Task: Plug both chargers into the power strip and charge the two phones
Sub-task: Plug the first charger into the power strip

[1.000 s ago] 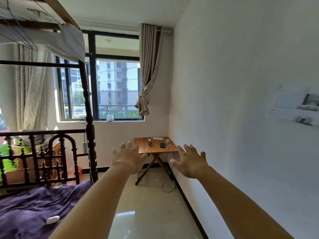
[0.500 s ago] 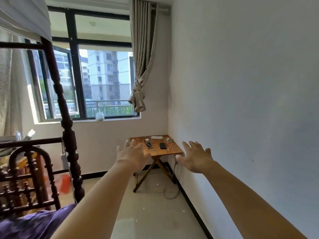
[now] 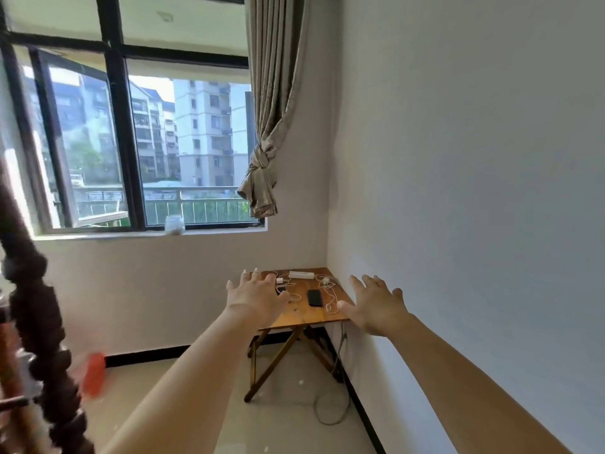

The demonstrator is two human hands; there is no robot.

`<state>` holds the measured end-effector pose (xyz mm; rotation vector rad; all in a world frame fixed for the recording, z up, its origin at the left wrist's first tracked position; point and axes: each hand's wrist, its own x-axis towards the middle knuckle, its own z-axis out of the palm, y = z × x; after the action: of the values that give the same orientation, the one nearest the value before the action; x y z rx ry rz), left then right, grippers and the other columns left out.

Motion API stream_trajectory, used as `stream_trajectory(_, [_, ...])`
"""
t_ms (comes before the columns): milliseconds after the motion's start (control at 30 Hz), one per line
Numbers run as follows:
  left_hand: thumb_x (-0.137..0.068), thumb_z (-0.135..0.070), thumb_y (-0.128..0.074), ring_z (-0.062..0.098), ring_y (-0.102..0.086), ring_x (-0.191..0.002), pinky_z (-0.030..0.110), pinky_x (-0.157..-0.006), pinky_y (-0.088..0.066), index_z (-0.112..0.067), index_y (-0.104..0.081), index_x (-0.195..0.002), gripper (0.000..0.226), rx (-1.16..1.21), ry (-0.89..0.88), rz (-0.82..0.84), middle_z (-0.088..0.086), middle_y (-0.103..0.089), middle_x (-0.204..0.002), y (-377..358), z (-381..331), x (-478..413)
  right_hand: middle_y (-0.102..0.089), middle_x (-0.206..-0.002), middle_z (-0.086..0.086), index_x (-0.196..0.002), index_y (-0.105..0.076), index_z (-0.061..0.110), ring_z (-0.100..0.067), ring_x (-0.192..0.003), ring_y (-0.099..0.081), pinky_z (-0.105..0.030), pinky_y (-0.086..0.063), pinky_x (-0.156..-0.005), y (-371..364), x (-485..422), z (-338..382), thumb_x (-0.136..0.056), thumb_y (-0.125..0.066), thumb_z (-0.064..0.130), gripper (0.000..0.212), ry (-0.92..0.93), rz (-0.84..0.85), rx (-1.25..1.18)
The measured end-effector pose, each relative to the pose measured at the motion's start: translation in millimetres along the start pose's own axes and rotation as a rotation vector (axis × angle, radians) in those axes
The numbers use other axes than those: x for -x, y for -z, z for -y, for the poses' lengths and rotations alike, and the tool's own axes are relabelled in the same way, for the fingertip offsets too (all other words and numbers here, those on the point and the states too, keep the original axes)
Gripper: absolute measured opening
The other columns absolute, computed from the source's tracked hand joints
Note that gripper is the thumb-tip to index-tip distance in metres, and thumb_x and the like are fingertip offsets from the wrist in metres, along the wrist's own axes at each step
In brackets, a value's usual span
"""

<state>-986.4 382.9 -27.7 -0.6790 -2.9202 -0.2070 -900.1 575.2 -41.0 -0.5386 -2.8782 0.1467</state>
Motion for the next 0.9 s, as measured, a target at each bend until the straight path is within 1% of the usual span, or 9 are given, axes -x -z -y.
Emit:
stream_trajectory(167, [-0.096, -0.049, -0.029, 0.031, -0.005, -0.146, 0.055, -0.115, -0.009, -0.019, -0.021, -0.150, 0.062, -0.024, -0.025, 0.017, 0.011, -0.013, -0.160, -29, -5, -116, -0.012, -0.159, -0.006, -0.149, -0.009, 0.023, -0.026, -0.145, -0.004, -0.054, -0.011, -0.112, -34, -111, -10, -0.093, -0.034, 0.053, 0.068, -0.012, 0.023, 0.014])
stream_trajectory(400, [-0.096, -0.050, -0.028, 0.033, -0.006, -0.146, 0.054, -0.115, -0.010, -0.021, -0.023, -0.149, 0.060, -0.035, -0.112, 0.022, 0.011, -0.015, -0.159, -64, 5, -285, -0.014, -0.158, -0.006, -0.149, -0.010, 0.022, -0.027, -0.145, -0.006, -0.054, -0.012, -0.113, -74, -272, -19, -0.094, -0.034, 0.050, 0.066, -0.061, 0.019, 0.021])
stream_trajectory(533, [-0.096, -0.048, -0.028, 0.032, -0.008, -0.146, 0.053, -0.115, -0.011, -0.020, -0.024, -0.148, 0.060, 0.000, -0.133, 0.019, 0.011, -0.016, -0.159, -76, 0, -380, -0.011, -0.159, -0.006, -0.149, -0.009, 0.023, -0.026, -0.145, -0.004, -0.054, -0.010, -0.113, -86, -355, -29, -0.094, -0.031, 0.050, 0.065, -0.080, 0.025, 0.022])
stream_trajectory(700, [-0.096, -0.047, -0.030, 0.030, -0.008, -0.146, 0.052, -0.116, -0.011, -0.020, -0.025, -0.148, 0.059, 0.033, -0.188, 0.018, 0.009, -0.016, -0.159, -113, -17, -481, -0.009, -0.159, -0.008, -0.149, -0.007, 0.022, -0.027, -0.145, -0.003, -0.054, -0.010, -0.113, -110, -453, -52, -0.095, -0.030, 0.049, 0.065, -0.091, 0.060, 0.062])
stream_trajectory(900, [-0.097, -0.046, -0.031, 0.032, -0.011, -0.145, 0.053, -0.116, -0.014, -0.019, -0.026, -0.148, 0.058, 0.063, -0.151, 0.038, 0.011, -0.019, -0.158, -163, -35, -608, -0.007, -0.159, -0.006, -0.149, -0.006, 0.023, -0.027, -0.145, -0.001, -0.054, -0.009, -0.113, -155, -577, -90, -0.094, -0.032, 0.050, 0.067, -0.079, 0.082, 0.051])
